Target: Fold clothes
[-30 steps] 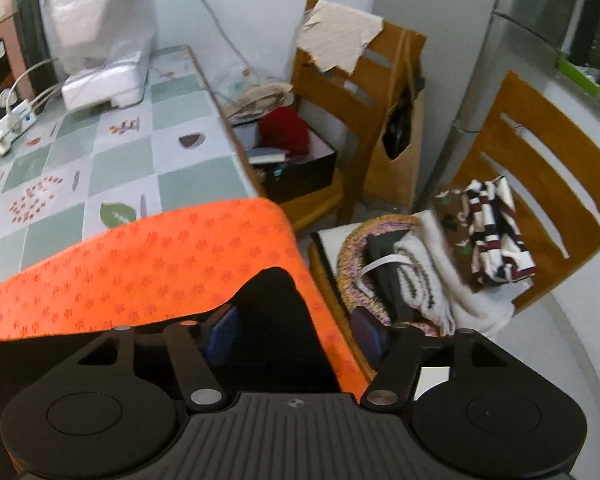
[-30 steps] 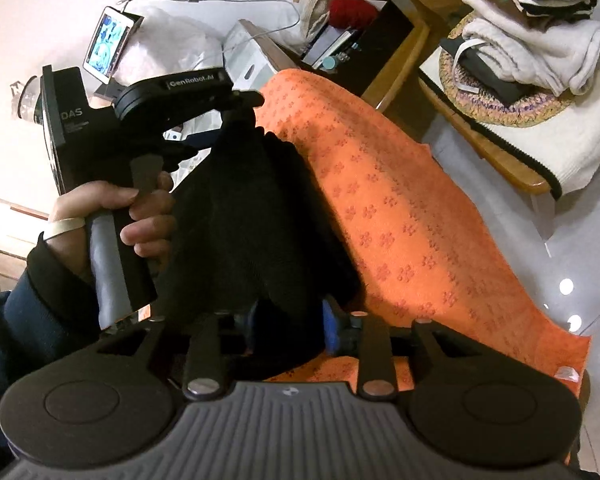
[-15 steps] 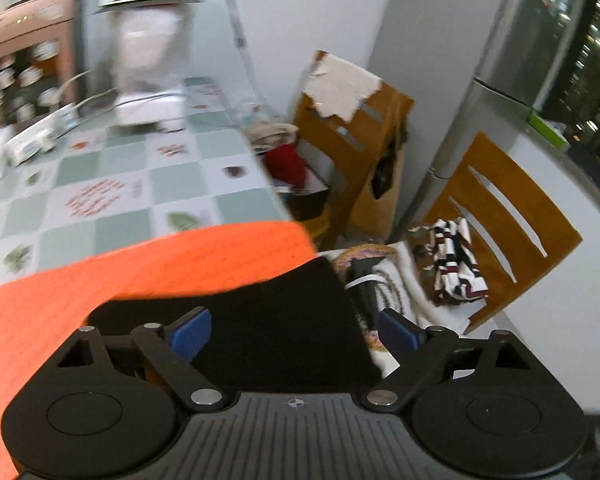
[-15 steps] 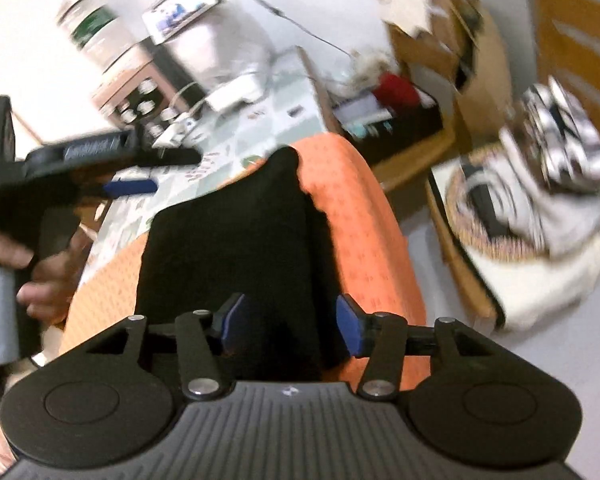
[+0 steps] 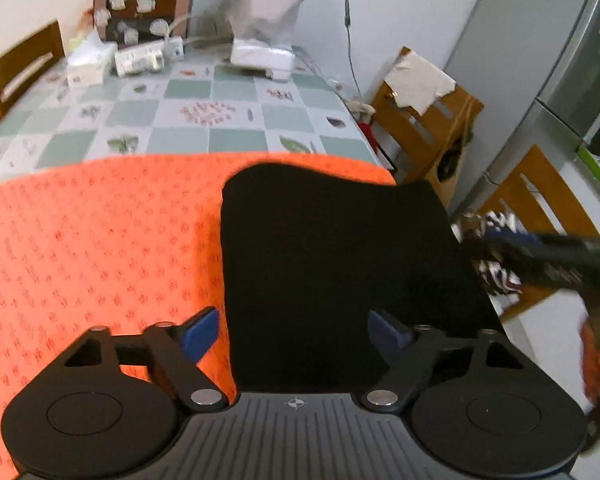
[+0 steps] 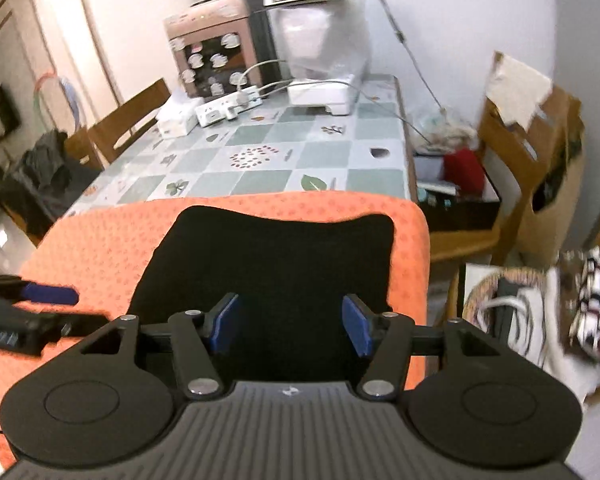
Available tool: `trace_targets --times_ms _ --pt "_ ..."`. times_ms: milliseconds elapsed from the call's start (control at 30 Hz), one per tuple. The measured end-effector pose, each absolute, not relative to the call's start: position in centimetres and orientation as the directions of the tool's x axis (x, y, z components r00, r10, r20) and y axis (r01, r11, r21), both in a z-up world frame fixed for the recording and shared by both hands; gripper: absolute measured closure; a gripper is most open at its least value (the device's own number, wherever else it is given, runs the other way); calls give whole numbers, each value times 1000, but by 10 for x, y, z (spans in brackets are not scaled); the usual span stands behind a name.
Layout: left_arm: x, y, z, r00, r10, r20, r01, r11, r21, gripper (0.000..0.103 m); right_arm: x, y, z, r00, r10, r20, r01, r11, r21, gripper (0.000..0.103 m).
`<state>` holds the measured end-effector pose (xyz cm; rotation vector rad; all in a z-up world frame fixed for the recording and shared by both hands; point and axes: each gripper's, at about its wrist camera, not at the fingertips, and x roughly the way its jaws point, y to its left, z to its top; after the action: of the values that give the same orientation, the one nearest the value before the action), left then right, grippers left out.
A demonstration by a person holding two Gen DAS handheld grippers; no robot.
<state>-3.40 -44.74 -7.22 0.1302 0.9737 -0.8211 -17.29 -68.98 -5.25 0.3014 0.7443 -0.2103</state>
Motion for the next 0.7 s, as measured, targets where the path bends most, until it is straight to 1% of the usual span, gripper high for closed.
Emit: trace_targets --times_ms 33,67,133,167,200,333,467,600,700 --pt "-34 -445 -76 282 -562 -777 668 697 -262 34 -166 -689 -55 712 -90 -697 291 940 176 40" --pt "-36 -443 -79 270 -568 -778 669 691 -272 37 -160 -689 -58 704 -100 -703 290 944 156 40" --pt "-38 -442 -87 246 -571 -783 678 679 -282 52 -146 -688 -65 687 -122 -716 291 949 118 41" --pt "-40 -443 -92 234 -569 -788 685 671 -282 57 -139 -690 -71 675 -132 -726 295 950 101 41" --pt "-41 -446 -99 226 -556 -800 692 670 -270 64 -133 -692 -77 661 -134 -738 297 950 94 41" --pt "-45 -450 -117 230 -538 -811 711 662 -237 65 -120 -696 -102 622 -148 -769 310 948 69 42" --pt "-41 -448 -116 207 -544 -813 705 659 -261 65 -113 -696 -124 591 -145 -794 297 954 47 43" --pt "-45 -444 -99 209 -564 -799 717 644 -267 65 -108 -697 -111 597 -139 -790 297 953 57 46" --pt "-52 -443 -94 196 -568 -799 736 624 -263 65 -104 -704 -96 627 -139 -766 305 949 77 46"
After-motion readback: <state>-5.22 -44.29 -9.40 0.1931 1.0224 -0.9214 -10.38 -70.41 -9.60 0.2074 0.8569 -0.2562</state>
